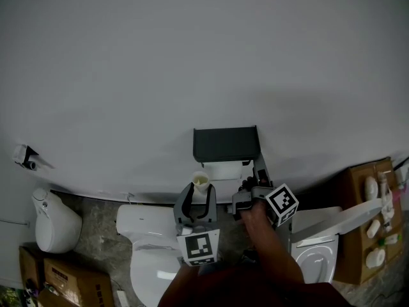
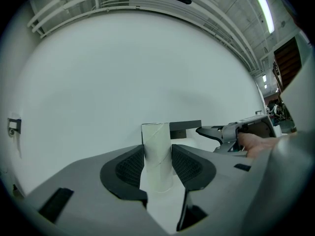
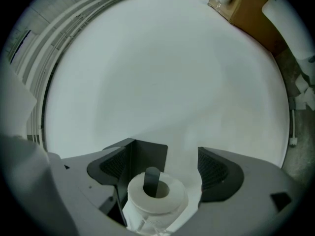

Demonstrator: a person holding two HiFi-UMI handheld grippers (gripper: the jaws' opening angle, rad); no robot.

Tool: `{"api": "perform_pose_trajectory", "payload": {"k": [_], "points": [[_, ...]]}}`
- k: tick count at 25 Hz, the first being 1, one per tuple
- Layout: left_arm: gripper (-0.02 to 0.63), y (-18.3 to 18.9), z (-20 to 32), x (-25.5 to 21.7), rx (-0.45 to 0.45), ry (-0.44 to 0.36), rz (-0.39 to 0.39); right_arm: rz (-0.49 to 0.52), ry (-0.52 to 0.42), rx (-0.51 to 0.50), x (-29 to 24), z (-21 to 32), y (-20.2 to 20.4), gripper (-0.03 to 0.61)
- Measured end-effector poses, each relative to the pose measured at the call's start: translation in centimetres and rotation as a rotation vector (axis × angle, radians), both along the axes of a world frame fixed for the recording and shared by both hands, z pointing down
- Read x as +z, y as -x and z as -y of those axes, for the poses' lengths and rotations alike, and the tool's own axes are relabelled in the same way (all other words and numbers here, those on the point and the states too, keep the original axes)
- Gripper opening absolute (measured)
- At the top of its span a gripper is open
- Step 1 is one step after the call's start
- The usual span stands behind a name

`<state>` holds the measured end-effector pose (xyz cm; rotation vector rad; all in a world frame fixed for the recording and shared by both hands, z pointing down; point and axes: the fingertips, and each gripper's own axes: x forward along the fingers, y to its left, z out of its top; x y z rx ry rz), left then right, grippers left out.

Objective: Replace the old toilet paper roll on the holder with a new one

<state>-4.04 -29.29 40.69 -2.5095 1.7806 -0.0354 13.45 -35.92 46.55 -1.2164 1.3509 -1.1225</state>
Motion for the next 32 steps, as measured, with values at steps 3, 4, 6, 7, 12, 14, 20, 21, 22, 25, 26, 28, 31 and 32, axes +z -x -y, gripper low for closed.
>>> {"api": "perform_pose_trajectory", "payload": {"k": [3,4,6,7,12,14,20,21,22,25,26,28,31,32], "points": [[0.187,-0.3,-0.1,0.1,0.000,0.003,0.014,-0.008,-0.003,0.013,-0.1,-0.2,-1.0,0.437],[0.187,-0.4,-0.2,0.0,-0.001,-0.001,0.009,-0.011,-0.001,0.015,-0.1,-0.3,-1.2,0.437],[0.187,-0.8,-0.5,-0.4,-0.003,-0.013,0.000,-0.017,0.004,0.017,-0.1,-0.7,-1.7,0.437],[0.187,-0.9,-0.6,-0.5,-0.004,-0.016,-0.001,-0.016,0.002,0.018,-0.2,-0.8,-1.8,0.437],[0.187,-0.6,-1.2,-1.2,-0.018,-0.033,0.000,-0.008,-0.009,0.020,-0.3,-1.2,-2.3,0.437],[0.187,-0.4,-1.4,-1.4,-0.024,-0.037,-0.004,-0.010,-0.009,0.021,-0.3,-1.4,-2.5,0.437],[0.187,-0.3,-2.1,-2.0,-0.033,-0.039,-0.003,-0.040,0.009,0.022,-0.1,-2.6,-3.1,0.437],[0.187,-0.4,-2.1,-2.0,-0.033,-0.039,-0.001,-0.046,0.015,0.011,0.0,-2.9,-3.1,0.437],[0.187,-0.4,-2.2,-2.1,-0.032,-0.039,-0.002,-0.048,0.020,-0.001,0.0,-3.1,-3.1,0.437],[0.187,-0.6,-2.5,-2.2,-0.032,-0.038,-0.008,-0.075,-0.001,-0.023,-0.5,-3.8,-3.2,0.436],[0.187,-0.6,-2.5,-2.2,-0.032,-0.037,-0.009,-0.095,-0.009,-0.027,-0.8,-4.1,-3.3,0.436],[0.187,-0.8,-2.6,-2.3,-0.031,-0.036,-0.013,-0.136,-0.009,-0.030,-1.2,-4.6,-3.6,0.432],[0.187,-1.0,-2.8,-2.4,-0.028,-0.038,-0.014,-0.175,0.005,-0.008,-1.2,-5.4,-4.4,0.247],[0.187,-1.0,-2.8,-2.4,-0.027,-0.039,-0.014,-0.180,0.009,0.001,-1.1,-5.6,-4.7,0.151]]}}
